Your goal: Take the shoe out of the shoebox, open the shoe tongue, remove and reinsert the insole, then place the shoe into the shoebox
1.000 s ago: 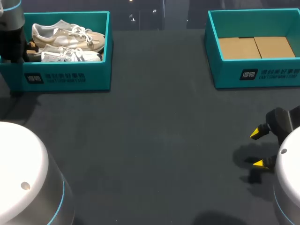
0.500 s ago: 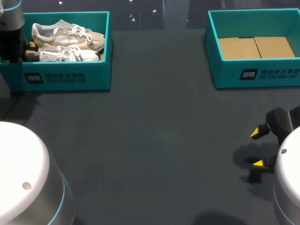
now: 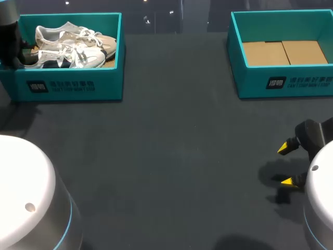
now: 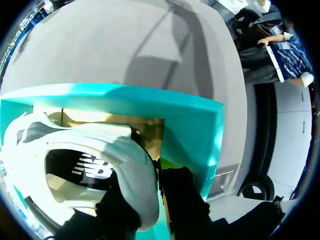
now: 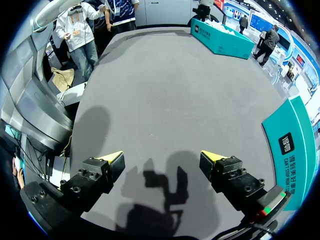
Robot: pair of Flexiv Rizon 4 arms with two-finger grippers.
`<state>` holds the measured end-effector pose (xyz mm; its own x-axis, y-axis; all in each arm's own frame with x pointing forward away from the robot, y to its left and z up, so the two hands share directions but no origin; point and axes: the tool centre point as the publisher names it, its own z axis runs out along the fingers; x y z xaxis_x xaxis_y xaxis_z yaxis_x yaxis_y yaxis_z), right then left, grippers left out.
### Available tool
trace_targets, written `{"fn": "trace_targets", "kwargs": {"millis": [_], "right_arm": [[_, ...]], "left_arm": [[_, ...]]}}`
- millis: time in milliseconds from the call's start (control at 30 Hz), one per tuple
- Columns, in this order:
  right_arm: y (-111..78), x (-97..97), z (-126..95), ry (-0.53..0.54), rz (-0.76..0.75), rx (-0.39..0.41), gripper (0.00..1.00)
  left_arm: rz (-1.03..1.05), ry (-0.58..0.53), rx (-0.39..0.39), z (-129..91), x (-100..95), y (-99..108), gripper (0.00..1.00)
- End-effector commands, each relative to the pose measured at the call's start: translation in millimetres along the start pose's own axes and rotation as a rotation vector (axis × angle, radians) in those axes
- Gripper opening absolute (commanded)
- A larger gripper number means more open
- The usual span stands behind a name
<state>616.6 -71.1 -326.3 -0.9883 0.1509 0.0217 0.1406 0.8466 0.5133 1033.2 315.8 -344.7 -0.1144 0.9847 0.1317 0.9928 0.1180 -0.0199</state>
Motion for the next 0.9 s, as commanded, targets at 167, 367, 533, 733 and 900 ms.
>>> {"fn": "trace_targets", "kwargs": {"millis": [167, 367, 533, 733, 900], "right_arm": [[-0.2, 2.3, -1, -0.003, -0.001, 0.001, 1.0], [-0.2, 2.3, -1, -0.003, -0.001, 0.001, 1.0], [-0.2, 2.3, -1, -0.003, -0.001, 0.001, 1.0], [-0.2, 2.3, -1, -0.003, -0.001, 0.001, 1.0], [-0.2, 2.3, -1, -0.003, -0.001, 0.001, 1.0]], "left_arm": [[0.002, -0.026, -0.012, -28, 11.6, -1, 0.0], [0.008, -0.019, -0.035, -52, 15.0, -2, 0.0], [0.006, -0.017, -0.057, -79, 18.5, -2, 0.0], [-0.001, -0.026, -0.097, -117, 22.1, -7, 0.0], [0.008, -0.029, -0.099, -145, 23.6, -9, 0.0]]}}
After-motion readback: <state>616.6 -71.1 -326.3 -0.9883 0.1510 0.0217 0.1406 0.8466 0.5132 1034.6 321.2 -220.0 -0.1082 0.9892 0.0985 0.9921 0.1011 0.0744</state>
